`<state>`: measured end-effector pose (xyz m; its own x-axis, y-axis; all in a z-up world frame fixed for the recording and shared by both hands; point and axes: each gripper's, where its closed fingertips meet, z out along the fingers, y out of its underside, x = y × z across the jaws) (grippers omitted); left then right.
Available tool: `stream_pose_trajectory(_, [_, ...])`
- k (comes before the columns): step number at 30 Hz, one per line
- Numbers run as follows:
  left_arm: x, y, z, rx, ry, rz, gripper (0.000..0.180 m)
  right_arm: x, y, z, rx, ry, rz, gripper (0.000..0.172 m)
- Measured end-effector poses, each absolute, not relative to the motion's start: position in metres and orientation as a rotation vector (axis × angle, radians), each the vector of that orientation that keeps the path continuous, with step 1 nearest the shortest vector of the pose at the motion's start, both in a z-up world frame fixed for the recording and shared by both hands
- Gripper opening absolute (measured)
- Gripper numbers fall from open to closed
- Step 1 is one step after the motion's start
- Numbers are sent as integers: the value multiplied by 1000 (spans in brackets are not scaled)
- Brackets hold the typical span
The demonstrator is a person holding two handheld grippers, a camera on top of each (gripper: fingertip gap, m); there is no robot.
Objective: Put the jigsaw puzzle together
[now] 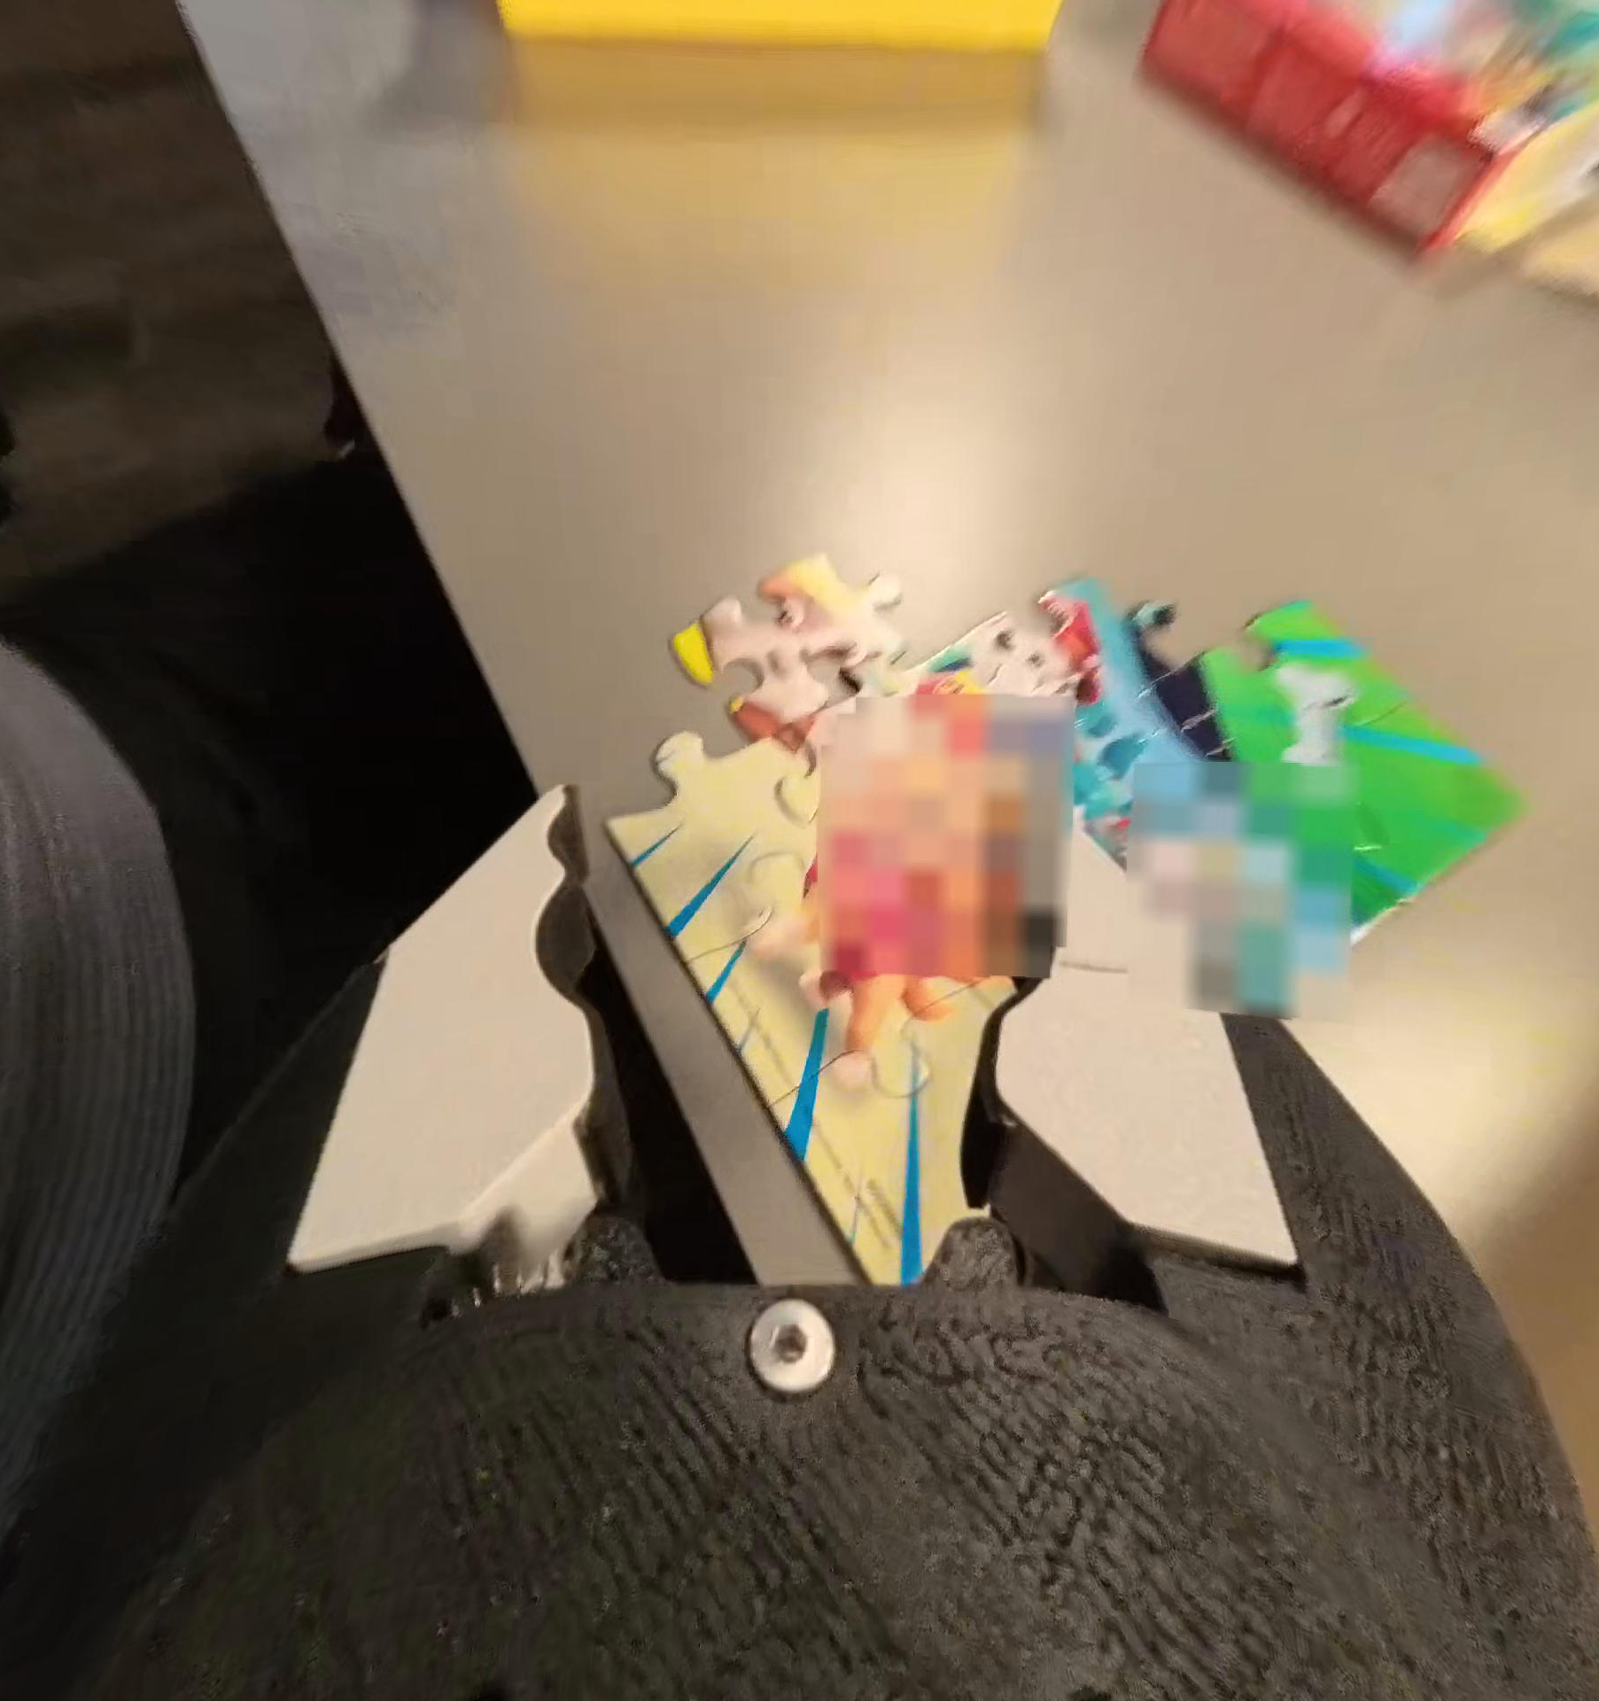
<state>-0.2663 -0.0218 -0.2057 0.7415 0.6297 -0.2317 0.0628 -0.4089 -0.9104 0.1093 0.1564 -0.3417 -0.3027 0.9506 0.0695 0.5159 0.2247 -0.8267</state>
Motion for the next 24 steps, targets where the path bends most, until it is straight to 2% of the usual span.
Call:
stream_pose_trajectory(2, [-182,31,-209,-1904,-166,549,87,112,148,-354,-1382,-1991,979,95])
stream_pose_trajectory(4, [-75,71,-243,-1955,243,291,88,110,138,-355,-1383,-2015,1046,96])
stream_pose_trajectory(6, [15,81,-295,-2052,619,52,103,108,124,-351,-1354,-2047,1123,98])
stream_pose_trajectory(9, [77,84,-357,-2145,982,-7,121,104,106,-352,-1314,-2129,1146,106])
stream_pose_trajectory(13, [96,86,-403,-2332,1164,-89,136,103,101,-341,-1335,-2100,1249,110])
stream_pose_trajectory(14, [95,85,-410,-2384,1166,-114,146,104,101,-336,-1341,-2073,1291,109])
stream_pose_trajectory(16, [94,82,-405,-2430,1159,-139,138,108,104,-329,-1352,-2034,1330,108])
stream_pose_trajectory(18, [95,70,-400,-2447,1190,-154,121,113,107,-327,-1363,-2010,1348,107])
stream_pose_trajectory(21, [86,54,-405,-2365,1286,22,107,119,110,-325,-1379,-1981,1385,105])
stream_pose_trajectory(24, [72,52,-406,-2157,1364,383,66,122,111,-325,-1390,-1955,1417,103])
